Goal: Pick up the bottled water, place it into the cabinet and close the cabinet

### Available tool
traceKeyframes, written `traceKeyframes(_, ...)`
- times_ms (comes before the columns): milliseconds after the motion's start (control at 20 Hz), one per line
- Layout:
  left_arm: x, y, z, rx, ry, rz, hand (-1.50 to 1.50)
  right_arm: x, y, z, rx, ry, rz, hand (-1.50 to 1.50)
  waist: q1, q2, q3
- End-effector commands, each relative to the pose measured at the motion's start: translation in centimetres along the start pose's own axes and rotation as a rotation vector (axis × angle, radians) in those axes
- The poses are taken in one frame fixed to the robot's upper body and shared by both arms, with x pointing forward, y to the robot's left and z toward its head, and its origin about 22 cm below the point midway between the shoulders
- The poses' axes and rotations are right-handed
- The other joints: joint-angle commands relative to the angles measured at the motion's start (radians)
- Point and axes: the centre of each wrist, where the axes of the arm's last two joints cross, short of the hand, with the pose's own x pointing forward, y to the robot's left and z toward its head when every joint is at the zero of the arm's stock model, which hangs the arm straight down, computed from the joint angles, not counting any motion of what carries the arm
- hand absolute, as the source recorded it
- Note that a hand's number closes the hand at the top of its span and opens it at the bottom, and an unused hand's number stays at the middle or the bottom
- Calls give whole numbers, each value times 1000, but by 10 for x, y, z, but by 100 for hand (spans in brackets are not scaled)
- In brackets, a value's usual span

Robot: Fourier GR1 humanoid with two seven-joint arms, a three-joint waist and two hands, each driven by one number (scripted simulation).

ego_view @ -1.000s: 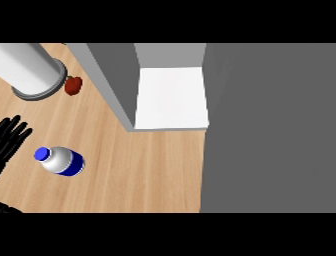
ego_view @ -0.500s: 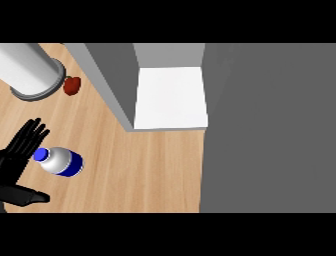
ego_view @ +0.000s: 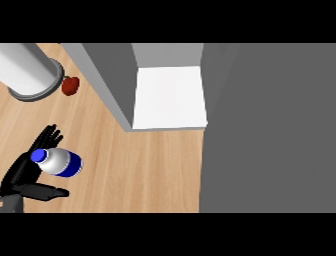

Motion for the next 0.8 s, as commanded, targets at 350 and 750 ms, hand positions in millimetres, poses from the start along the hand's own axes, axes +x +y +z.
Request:
traceKeyframes(350,-28,-24,-10,-117,-20,200,-150,16,-3,9,2,-31,-5,-150,-16,-1,-1)
traceKeyframes(750,-34,-17,-2,-63,-38,259,150,30,5,8,4,-25,-1,-150,-1,4,-2)
